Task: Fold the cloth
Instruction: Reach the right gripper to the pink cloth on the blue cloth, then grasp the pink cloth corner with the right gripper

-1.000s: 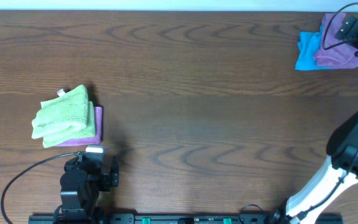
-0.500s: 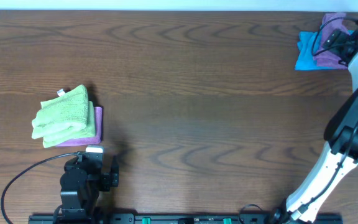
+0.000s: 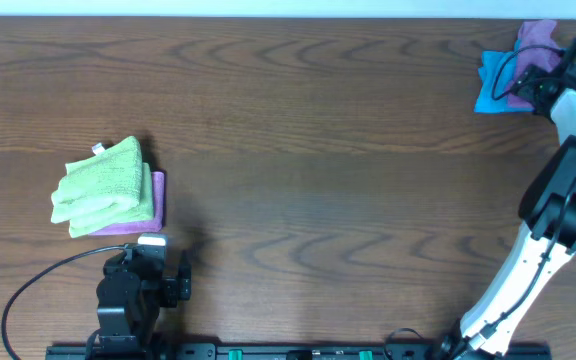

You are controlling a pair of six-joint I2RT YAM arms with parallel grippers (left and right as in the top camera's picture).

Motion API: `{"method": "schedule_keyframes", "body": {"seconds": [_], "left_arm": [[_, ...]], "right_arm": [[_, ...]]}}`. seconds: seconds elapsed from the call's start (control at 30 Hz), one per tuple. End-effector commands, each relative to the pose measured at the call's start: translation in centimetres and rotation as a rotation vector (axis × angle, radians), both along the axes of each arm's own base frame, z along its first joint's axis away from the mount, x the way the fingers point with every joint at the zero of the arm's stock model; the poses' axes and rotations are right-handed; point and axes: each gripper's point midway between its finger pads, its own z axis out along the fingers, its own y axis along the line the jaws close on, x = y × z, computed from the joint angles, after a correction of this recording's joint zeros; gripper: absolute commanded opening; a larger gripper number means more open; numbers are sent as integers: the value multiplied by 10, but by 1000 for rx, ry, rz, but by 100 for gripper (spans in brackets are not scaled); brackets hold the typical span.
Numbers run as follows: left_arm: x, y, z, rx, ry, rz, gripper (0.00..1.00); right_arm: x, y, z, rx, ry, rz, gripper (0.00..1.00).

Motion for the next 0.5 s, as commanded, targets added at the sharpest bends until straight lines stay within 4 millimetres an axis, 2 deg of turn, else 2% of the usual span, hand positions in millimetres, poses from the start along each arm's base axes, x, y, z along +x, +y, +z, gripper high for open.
{"method": "schedule_keyframes", "body": {"seconds": [0.0,0.07,0.13,0.17,0.23,0.4,0.47], "left_arm": [[-3,1,-8,13,25,-4,95],[-3,1,-8,13,25,-4,95],[-3,1,-8,13,25,-4,95],[-3,1,-8,13,25,-4,95],[-3,1,-8,13,25,-4,95],[-3,1,-8,13,25,-4,95],[-3,1,-8,13,25,-4,95]], "right_arm": [[0,-6,-5,6,2,-14,80],[-1,-6,-10,10,9,-14,77],[-2,-5,-14,17,15,-11,65],[-2,-4,-14,20,17,-10,52],[-1,-4,-13,19,15,-9,34],[-3,-1,-9,23,24,-6,2],[-4,0,-4,26,30,-5,1]]}}
